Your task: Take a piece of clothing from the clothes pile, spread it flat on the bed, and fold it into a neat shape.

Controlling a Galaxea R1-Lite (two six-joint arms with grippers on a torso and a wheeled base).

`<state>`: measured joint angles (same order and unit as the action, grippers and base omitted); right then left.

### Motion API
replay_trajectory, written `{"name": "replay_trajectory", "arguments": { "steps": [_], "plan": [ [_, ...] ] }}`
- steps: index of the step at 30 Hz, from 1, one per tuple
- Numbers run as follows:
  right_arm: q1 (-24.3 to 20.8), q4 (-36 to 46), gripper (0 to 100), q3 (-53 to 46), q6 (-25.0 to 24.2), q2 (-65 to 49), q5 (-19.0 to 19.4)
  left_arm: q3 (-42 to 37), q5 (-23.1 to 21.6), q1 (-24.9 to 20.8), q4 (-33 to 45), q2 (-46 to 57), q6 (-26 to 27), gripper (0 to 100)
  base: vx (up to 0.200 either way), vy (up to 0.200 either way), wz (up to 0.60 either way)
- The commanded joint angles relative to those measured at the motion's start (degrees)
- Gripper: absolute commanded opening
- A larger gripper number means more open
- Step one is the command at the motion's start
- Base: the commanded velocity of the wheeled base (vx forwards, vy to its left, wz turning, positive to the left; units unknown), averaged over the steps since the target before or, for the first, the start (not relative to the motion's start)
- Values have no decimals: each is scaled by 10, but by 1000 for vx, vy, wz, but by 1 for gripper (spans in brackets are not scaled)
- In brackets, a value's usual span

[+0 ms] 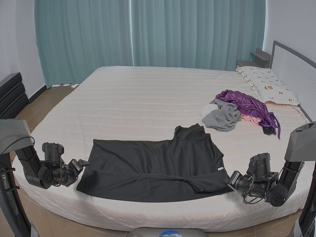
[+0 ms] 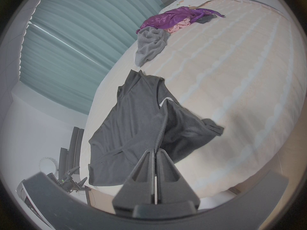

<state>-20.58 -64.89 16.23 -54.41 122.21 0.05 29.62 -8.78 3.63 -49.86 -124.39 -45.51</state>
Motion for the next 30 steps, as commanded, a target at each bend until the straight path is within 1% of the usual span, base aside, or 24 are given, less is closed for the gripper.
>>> {"name": "replay_trajectory", "arguments": {
  "steps": [1,2,3,6,11,14,18,20,23,24,27,30],
  "plan": [
    [5,-1,0,-8,3,29,3,0,0,1,0,2,0,100,0,0,0],
    [5,-1,0,-8,4,36,3,-1,0,1,0,2,0,100,0,0,0],
    [5,-1,100,-8,5,45,2,-1,0,1,-1,2,0,100,0,0,0],
    [7,-4,100,-3,7,63,-2,-1,0,1,0,3,0,100,0,0,0],
    [13,-15,100,-7,10,60,-2,-1,0,1,0,4,0,100,0,0,0],
    [24,-38,100,-10,9,49,0,-2,1,0,-1,6,2,100,0,0,0],
    [41,-44,100,-14,2,29,4,-2,6,0,-1,11,2,100,0,0,0],
    [49,-44,100,-18,-10,20,6,-1,9,0,-1,13,2,100,0,0,0],
    [53,-44,100,-20,-22,12,7,-1,10,1,-3,19,1,100,0,0,0],
    [57,-44,100,-22,-26,9,14,-1,10,0,-7,21,-12,100,0,0,0],
    [63,-45,100,-23,-27,8,19,-1,10,1,-8,23,-32,100,0,0,0],
    [65,-45,100,-23,-27,9,19,-1,9,1,-9,23,-35,100,0,200,0]
  ]
}}
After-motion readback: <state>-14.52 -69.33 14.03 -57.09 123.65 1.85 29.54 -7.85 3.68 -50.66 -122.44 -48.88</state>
